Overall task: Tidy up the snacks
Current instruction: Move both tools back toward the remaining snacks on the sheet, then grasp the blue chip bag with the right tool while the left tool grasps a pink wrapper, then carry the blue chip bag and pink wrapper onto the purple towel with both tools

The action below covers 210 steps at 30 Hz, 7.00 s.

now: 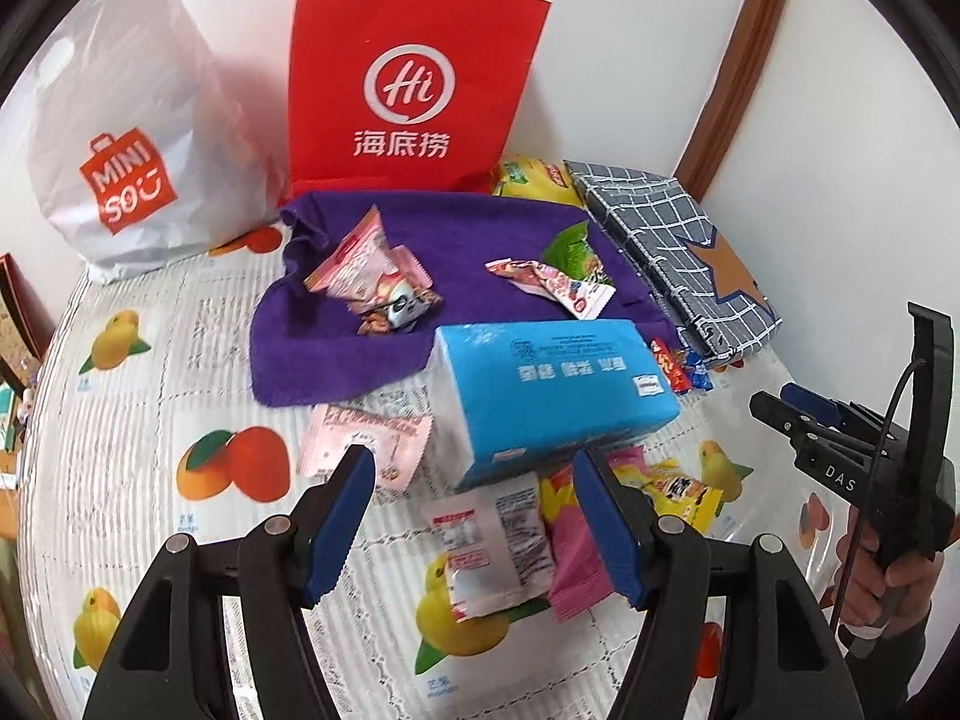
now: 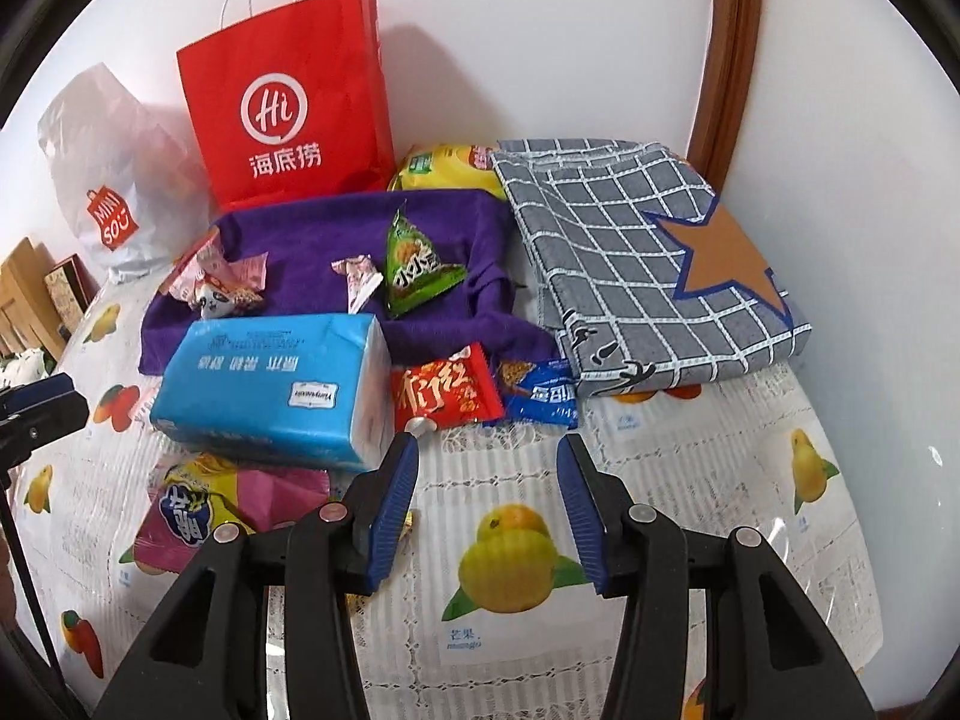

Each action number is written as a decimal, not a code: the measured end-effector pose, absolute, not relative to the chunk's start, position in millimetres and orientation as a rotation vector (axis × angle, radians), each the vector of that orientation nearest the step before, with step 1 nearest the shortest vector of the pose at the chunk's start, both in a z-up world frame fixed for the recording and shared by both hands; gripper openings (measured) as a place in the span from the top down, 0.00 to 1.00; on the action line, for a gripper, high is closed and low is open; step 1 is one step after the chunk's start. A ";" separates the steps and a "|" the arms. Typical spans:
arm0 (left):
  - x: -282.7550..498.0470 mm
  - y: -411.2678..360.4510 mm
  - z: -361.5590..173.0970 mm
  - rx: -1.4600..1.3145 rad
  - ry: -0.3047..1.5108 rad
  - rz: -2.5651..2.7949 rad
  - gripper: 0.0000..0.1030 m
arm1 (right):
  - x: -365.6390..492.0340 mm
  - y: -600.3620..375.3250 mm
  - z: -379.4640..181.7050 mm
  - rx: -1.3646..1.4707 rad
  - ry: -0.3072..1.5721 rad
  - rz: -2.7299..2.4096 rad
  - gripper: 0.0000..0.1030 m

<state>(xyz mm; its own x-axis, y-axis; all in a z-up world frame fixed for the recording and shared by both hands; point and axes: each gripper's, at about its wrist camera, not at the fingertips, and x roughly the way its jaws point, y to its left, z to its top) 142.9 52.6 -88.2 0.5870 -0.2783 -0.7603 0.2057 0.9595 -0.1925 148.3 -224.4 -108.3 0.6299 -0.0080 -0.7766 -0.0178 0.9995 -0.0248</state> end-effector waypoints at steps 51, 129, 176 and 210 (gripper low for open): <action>176.0 107.3 -126.5 -0.195 0.959 -0.107 0.35 | 247.5 -262.0 -186.1 0.019 0.955 -0.001 0.54; 72.3 76.5 -137.7 -0.106 0.917 -0.177 0.87 | 42.6 -225.5 -114.6 -0.014 0.770 0.169 0.72; 139.9 56.9 -45.5 -0.115 0.767 -0.256 0.90 | 159.3 -175.1 -56.7 -0.060 0.711 0.254 0.72; 303.7 58.3 -36.2 -0.114 0.777 -0.230 0.90 | 314.9 -129.0 -36.6 -0.086 0.655 0.250 0.72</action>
